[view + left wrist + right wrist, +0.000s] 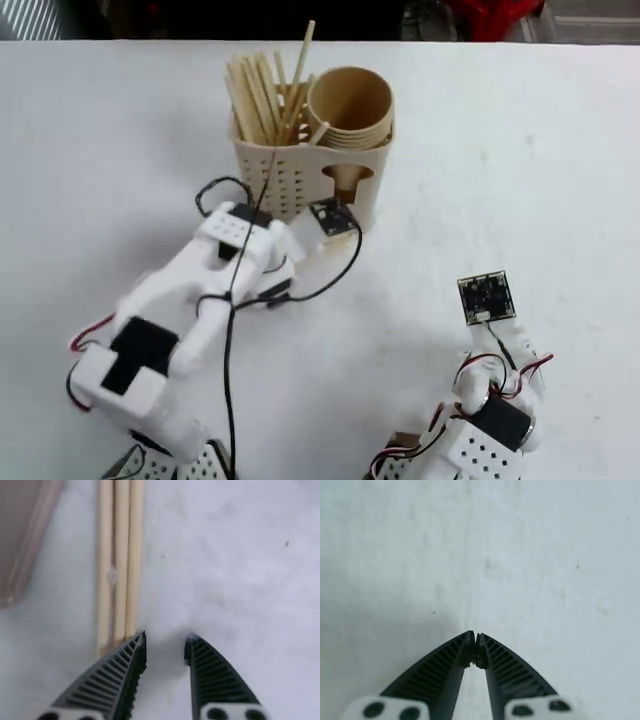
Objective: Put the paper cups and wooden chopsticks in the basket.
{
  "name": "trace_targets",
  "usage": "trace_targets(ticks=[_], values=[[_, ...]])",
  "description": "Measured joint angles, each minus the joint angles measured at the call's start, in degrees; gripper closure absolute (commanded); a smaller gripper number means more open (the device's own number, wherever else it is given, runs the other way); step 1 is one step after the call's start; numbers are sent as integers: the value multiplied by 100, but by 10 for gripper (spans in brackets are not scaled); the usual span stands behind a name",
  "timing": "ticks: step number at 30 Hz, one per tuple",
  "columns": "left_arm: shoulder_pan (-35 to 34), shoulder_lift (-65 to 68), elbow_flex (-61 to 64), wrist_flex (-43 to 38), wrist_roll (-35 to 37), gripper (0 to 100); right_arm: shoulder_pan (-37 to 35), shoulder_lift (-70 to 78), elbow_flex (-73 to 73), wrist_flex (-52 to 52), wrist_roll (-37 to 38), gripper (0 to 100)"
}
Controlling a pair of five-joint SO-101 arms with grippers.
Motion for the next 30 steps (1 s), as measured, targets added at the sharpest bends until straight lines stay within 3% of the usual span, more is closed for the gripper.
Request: trace_targets(ticks=[9, 11, 18, 25, 30], values=[[26, 642, -774, 659, 545, 924, 0, 0, 0, 0, 0, 981], [26, 695, -818, 677, 607, 977, 0, 0, 0, 0, 0, 981], [35, 703, -879, 668, 633, 979, 0, 0, 0, 0, 0, 981], [-26, -264, -879, 976, 642, 976, 0, 0, 0, 0, 0, 981], [-475, -712, -888, 738, 1020, 976, 0, 0, 0, 0, 0, 981]])
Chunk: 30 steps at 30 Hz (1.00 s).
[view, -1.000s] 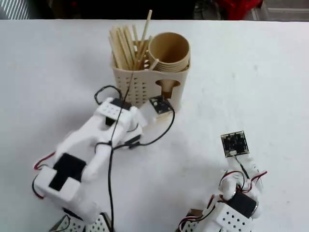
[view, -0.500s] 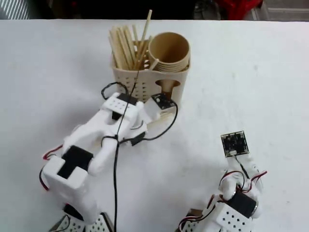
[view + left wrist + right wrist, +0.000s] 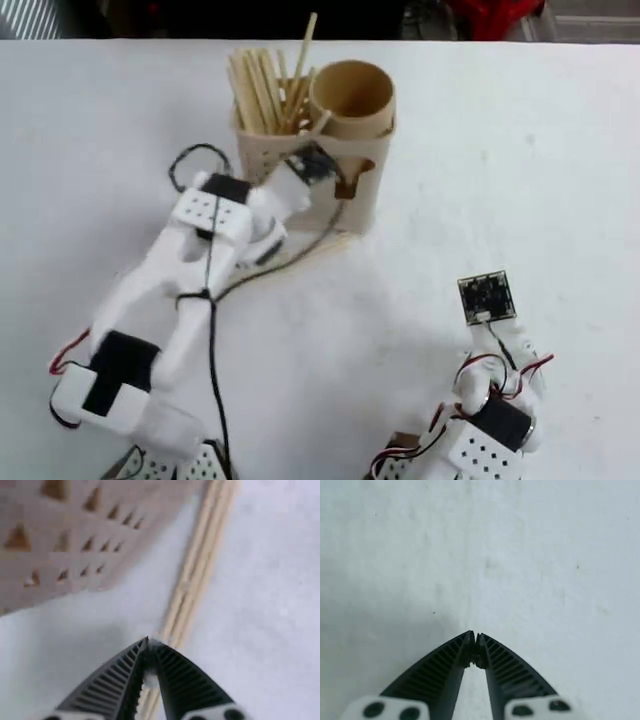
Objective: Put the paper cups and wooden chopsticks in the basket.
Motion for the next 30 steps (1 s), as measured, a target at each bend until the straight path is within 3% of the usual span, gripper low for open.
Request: trace_targets(ticks=[7, 30], values=[[-730, 1002, 9, -1257, 501, 976, 0, 0, 0, 0, 0, 981], [-738, 1477, -167, -897, 545, 977, 0, -9, 0, -9, 0, 981]])
